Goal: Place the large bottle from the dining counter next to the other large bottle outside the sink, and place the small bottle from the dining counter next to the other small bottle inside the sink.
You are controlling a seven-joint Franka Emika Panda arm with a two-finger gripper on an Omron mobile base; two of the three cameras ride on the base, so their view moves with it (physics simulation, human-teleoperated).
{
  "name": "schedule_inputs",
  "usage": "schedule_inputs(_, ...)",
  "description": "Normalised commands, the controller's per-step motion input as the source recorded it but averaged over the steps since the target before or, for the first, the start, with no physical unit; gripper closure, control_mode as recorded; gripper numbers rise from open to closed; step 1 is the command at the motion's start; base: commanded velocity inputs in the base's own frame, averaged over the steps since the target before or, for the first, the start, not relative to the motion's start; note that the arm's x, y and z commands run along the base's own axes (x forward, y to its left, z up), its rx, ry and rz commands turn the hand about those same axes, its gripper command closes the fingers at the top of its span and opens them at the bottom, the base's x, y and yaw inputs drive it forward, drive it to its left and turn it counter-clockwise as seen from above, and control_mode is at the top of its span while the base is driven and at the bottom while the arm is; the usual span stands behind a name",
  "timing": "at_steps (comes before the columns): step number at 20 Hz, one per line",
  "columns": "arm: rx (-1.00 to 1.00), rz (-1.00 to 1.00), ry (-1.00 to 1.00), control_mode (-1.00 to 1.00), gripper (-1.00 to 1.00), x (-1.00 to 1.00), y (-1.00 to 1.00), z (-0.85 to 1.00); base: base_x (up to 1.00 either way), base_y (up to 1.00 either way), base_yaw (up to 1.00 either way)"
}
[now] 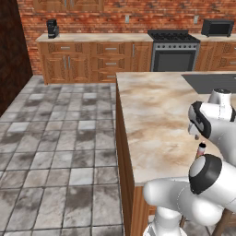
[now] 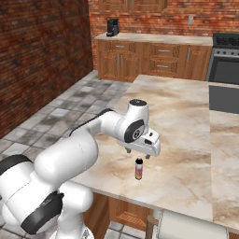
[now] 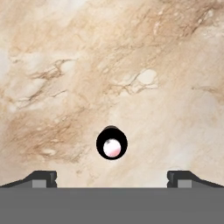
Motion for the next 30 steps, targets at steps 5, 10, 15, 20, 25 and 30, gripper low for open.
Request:
schedule_inputs(5, 0.02, 0.01, -0.01, -1.00, -1.00, 0.13, 0.00, -0.23, 0.00, 0.00, 0.00)
schedule_inputs(10, 0.00, 0.00, 0.01, -1.00, -1.00, 0.08, 0.00, -0.11, 0.00, 0.00, 0.00)
schedule_inputs(15, 0.00, 0.00, 0.03, -1.00, -1.00, 0.02, -0.06, -0.04, 0.00, 0.00, 0.00)
schedule_inputs(20, 0.00, 0.00, 0.04, -1.00, -1.00, 0.01, -0.06, -0.05, 0.00, 0.00, 0.00)
schedule_inputs(25, 0.00, 0.00, 0.03, -1.00, -1.00, 0.10, -0.01, -0.08, 0.00, 0.00, 0.00)
schedule_inputs(30, 0.00, 0.00, 0.04, -1.00, -1.00, 0.11, 0.00, -0.07, 0.00, 0.00, 0.00)
